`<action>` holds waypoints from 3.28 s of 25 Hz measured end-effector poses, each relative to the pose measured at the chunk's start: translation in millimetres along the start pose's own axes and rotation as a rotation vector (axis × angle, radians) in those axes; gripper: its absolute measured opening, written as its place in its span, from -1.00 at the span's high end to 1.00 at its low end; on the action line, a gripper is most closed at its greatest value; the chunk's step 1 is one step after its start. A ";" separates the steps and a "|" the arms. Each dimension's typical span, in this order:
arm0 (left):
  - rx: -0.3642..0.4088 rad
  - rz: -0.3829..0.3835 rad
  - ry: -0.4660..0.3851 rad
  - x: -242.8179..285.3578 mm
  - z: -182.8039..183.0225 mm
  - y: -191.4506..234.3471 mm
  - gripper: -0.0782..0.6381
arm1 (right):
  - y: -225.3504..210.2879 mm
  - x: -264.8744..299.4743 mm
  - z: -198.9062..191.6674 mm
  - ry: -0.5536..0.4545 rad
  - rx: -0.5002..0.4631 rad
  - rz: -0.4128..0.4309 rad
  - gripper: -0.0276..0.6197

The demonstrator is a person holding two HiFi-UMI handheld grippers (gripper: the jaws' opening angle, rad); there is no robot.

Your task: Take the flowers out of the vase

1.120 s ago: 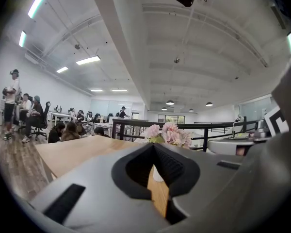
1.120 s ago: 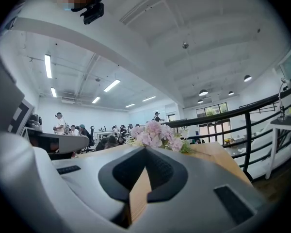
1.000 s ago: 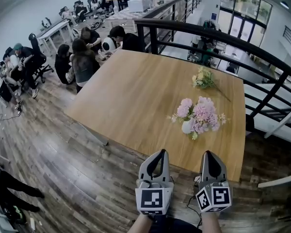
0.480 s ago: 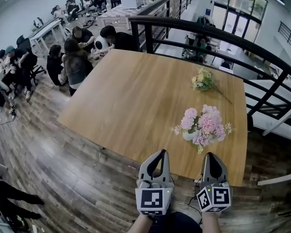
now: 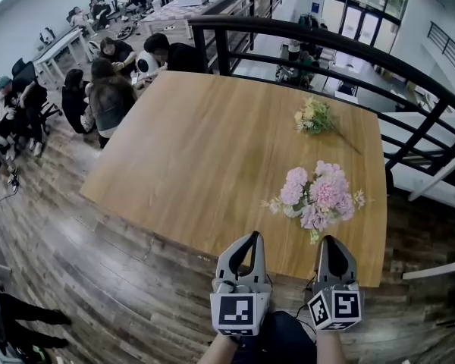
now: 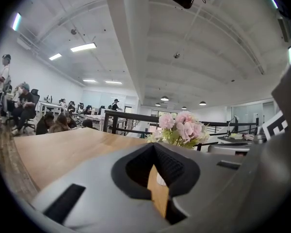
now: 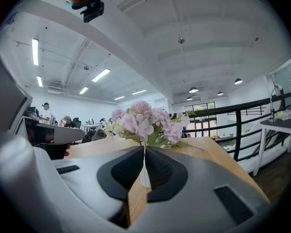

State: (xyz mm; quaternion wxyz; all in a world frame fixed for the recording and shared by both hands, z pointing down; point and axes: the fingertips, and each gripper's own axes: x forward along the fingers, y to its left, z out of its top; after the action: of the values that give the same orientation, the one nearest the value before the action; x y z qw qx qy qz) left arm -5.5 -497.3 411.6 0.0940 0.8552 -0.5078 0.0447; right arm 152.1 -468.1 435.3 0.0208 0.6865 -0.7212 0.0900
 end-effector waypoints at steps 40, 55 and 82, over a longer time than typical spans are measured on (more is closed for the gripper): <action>-0.016 0.043 0.113 18.5 -35.5 -21.1 0.69 | -1.8 60.1 -24.6 0.010 -0.056 0.224 0.23; -0.023 0.037 0.149 16.8 -47.2 -33.6 0.69 | -4.5 89.3 -23.6 -0.030 -0.049 0.252 0.16; -0.018 0.098 0.160 0.1 -51.9 -12.9 0.69 | 1.9 108.3 -5.7 -0.065 -0.082 0.264 0.83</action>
State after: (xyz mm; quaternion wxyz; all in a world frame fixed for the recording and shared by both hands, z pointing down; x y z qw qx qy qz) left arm 6.9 -480.7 460.9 0.1394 0.8222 -0.5402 0.1128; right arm 143.6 -574.0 457.3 0.0135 0.5869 -0.8086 0.0399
